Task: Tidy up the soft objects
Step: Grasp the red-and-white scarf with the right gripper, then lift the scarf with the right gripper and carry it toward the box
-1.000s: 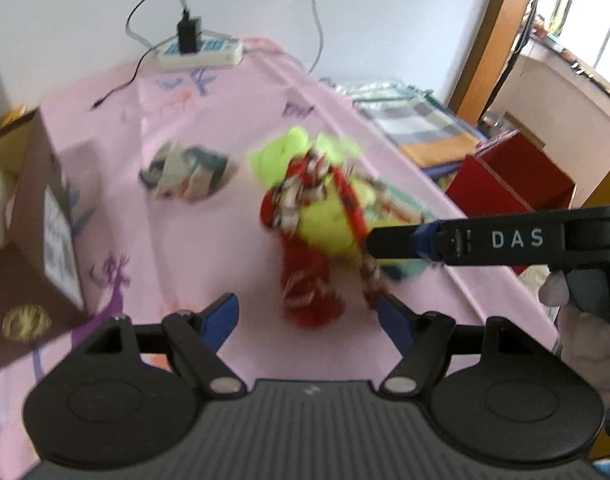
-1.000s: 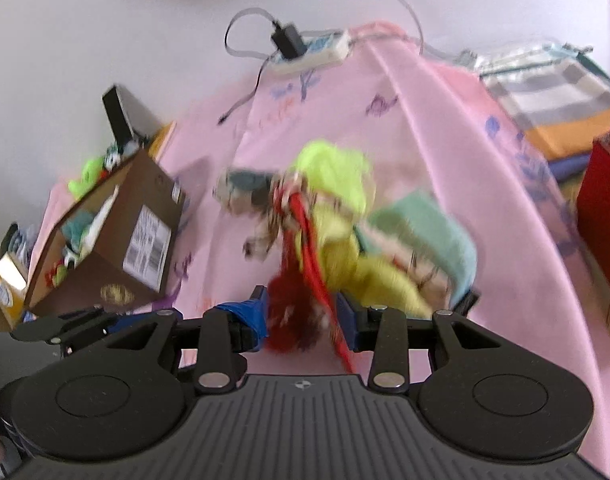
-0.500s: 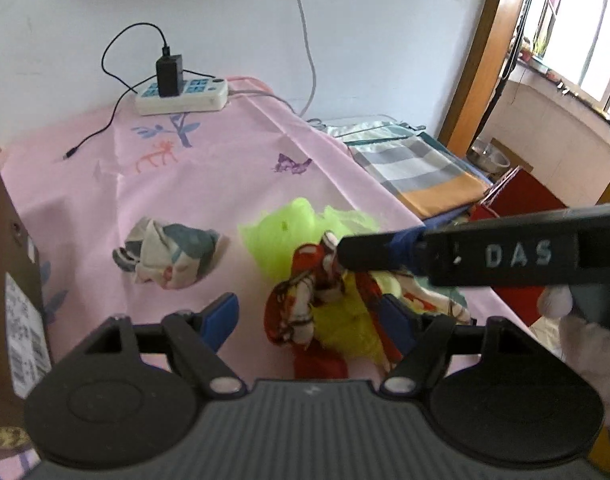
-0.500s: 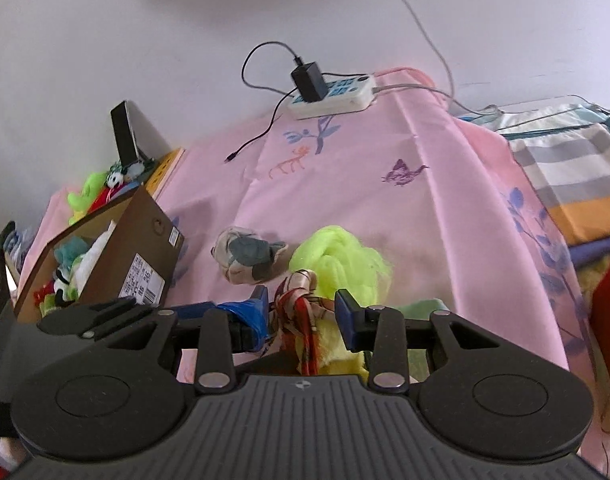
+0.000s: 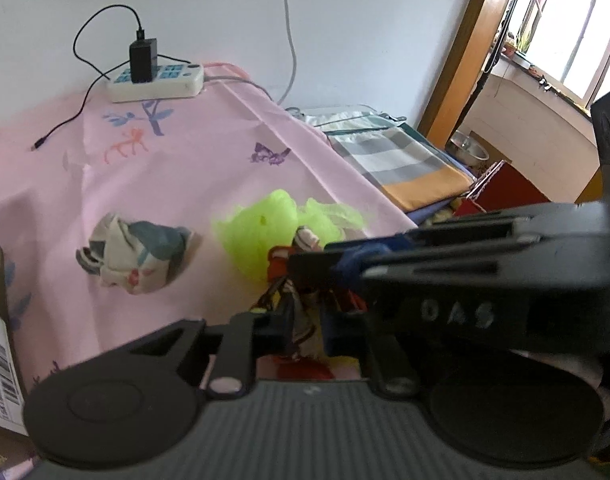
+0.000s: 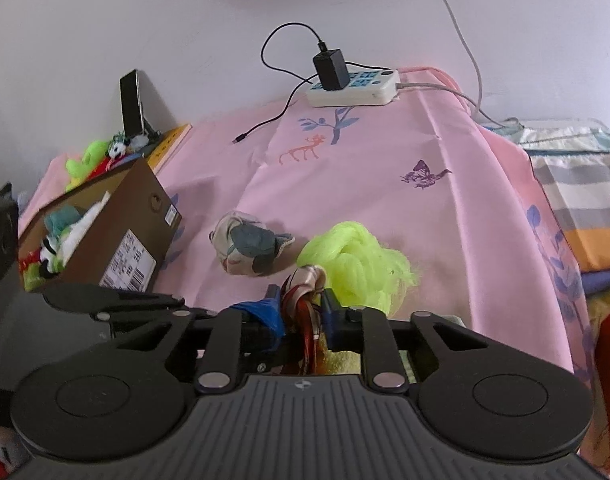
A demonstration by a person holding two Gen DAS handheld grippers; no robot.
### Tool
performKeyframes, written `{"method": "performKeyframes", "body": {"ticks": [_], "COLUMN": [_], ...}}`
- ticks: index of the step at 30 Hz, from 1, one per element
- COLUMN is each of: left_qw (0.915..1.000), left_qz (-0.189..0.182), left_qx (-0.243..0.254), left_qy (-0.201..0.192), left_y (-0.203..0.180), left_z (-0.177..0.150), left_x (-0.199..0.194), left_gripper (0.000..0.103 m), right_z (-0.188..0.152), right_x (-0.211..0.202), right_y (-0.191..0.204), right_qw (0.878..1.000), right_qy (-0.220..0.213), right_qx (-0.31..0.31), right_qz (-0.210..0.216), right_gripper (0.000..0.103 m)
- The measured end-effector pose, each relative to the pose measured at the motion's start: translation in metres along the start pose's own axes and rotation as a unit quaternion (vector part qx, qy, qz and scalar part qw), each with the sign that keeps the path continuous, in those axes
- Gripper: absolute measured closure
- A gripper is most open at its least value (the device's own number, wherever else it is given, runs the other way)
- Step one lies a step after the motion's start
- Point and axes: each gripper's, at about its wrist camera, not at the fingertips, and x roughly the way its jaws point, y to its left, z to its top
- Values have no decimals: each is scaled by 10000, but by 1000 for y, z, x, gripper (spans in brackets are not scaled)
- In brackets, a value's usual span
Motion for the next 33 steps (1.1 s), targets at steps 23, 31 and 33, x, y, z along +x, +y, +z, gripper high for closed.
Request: {"method": "performKeyframes", "body": {"ticks": [23, 31, 33], "left_qw": [9953, 9897, 9874], "left_qz": [120, 442, 551], "left_qx": [387, 541, 618], "left_qy": [-878, -1249, -1350], "left_y": [5, 42, 53], "left_z": [-14, -18, -16], "left_x": [-107, -154, -165], "left_gripper": [98, 98, 98], "right_z": [10, 27, 34], "right_x": [-30, -21, -18], "right_y": [66, 109, 121], "right_qw": [9942, 9868, 9846], "right_qy": [-376, -460, -506], "right_qx": [198, 382, 426], "right_qz": [988, 1502, 1616], "right_gripper": [103, 103, 103]}}
